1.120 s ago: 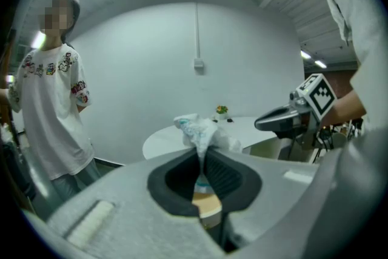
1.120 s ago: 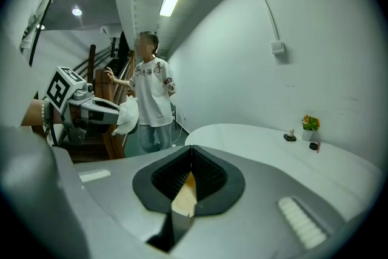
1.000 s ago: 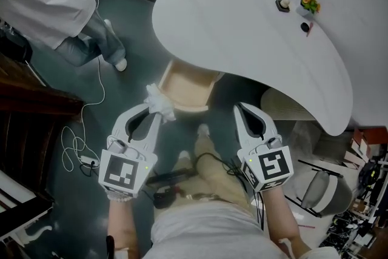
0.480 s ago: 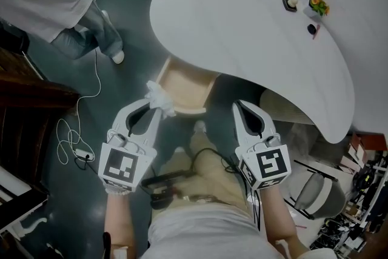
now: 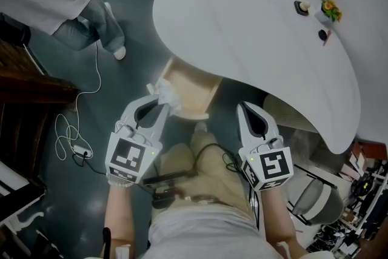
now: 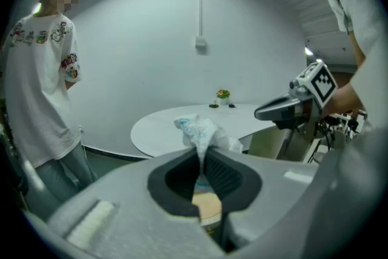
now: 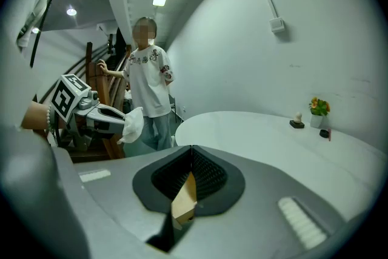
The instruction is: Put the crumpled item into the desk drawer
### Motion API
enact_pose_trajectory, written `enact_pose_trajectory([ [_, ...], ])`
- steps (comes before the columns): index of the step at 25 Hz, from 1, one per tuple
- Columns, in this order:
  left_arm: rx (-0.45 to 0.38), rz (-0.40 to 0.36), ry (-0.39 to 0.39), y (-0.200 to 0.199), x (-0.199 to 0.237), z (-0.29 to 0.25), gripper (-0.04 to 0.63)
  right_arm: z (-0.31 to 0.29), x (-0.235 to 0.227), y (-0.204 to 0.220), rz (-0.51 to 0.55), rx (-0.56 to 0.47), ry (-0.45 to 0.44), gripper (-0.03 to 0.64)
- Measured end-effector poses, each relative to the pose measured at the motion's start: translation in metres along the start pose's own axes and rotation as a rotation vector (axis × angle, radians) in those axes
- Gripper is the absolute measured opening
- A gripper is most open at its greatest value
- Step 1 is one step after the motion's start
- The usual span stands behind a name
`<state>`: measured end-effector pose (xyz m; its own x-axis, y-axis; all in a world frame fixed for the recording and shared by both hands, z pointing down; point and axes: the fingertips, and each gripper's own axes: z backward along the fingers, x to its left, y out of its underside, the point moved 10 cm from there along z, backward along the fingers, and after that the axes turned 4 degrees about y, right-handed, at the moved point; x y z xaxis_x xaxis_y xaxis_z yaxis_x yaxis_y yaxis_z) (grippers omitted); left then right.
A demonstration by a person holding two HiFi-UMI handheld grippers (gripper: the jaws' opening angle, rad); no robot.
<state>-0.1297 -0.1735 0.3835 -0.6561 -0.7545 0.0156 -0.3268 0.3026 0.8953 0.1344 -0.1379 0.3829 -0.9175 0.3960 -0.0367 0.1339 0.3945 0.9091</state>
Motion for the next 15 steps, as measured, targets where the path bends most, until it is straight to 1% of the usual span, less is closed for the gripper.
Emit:
enact_pose_trajectory([
  [5,0.061,-0.001,0.046,0.017,0.004,-0.032,0.015,-0.009,-0.011,0.011,-0.015,0.01,0.009,0.005],
  [8,0.114,0.002,0.072,0.029,0.007,-0.051,0.015,-0.016,-0.019,0.015,-0.025,0.018,0.013,0.005],
  [15,0.267,-0.054,0.149,0.057,0.01,-0.1,0.015,-0.023,-0.035,0.025,-0.044,0.02,0.03,0.005],
])
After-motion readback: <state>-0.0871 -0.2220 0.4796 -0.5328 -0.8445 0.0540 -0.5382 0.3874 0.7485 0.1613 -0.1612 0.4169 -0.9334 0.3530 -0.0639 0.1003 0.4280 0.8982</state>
